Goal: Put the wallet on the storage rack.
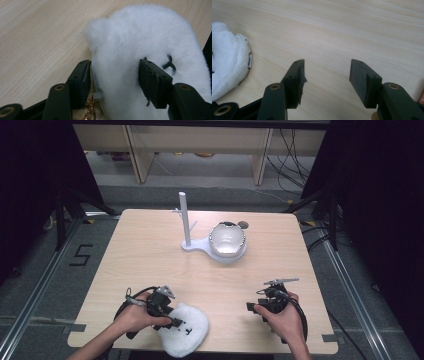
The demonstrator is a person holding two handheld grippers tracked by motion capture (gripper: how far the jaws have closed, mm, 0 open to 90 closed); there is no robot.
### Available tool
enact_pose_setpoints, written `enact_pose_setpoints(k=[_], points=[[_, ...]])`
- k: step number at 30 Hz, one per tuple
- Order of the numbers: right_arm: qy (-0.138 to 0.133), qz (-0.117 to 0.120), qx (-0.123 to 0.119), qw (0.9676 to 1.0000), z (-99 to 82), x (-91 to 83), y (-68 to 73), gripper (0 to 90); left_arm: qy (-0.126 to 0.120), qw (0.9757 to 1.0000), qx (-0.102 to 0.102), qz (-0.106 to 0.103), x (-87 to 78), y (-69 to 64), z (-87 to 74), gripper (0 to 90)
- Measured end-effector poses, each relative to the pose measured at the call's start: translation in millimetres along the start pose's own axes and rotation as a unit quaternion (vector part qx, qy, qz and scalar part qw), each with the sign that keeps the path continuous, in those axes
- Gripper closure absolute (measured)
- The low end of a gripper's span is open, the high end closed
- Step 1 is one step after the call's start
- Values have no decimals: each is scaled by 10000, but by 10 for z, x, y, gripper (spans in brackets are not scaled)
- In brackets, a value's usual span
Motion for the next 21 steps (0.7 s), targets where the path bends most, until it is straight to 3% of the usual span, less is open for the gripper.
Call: enact_pose_setpoints(k=[1, 2, 4, 5, 6, 8, 10, 13, 15, 18, 19, 21], points=[[-150, 35, 46, 9999, 3, 17, 12, 469, 0, 10000, -18, -5, 5, -1, 0, 459], [-110, 97, 100, 9998, 4, 9, 29, 468, -6, 9999, -106, -64, 14, -11, -4, 468], [-117, 114, 97, 9998, 4, 17, 34, 467, -18, 9999, -82, -69, 16, -4, -7, 493], [-64, 64, -16, 10000, 1, 26, 15, 467, -18, 9999, -82, -69, 16, -4, -7, 509], [35, 76, 62, 9999, 3, 17, 28, 467, -40, 9999, -83, -51, 7, -4, -10, 533], [-114, 135, 78, 9998, -2, 29, 43, 466, -185, 9998, -66, -17, 8, -23, -15, 604], [13, 85, 78, 9999, -4, 19, 38, 466, -261, 9997, 23, -6, -1, -35, -27, 677], [-184, 104, 56, 9998, -6, 18, 41, 467, -348, 9992, 181, 60, -8, -60, -41, 760], [-49, 50, 25, 10000, -4, -1, 35, 467, -366, 9989, 267, 107, -15, -77, -47, 785], [-106, 143, 13, 9998, -5, -16, 64, 467, -455, 9983, 344, 154, -36, -93, -53, 803], [-99, 189, 79, 9997, -2, -23, 82, 467, -590, 9978, 273, 90, -40, -119, -53, 806], [-160, 250, 51, 9995, 3, -40, 117, 467, -598, 9974, 397, 99, -87, -123, -55, 808]])
Point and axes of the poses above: each handheld gripper's, and its own axes: x roughly forward along the jaws, z roughly out of its top, y roughly to its left, the point moved 2 cm from there along x, roughly forward along the jaws, and after that the axes turned 13 degrees about y, right-handed, at the moved point
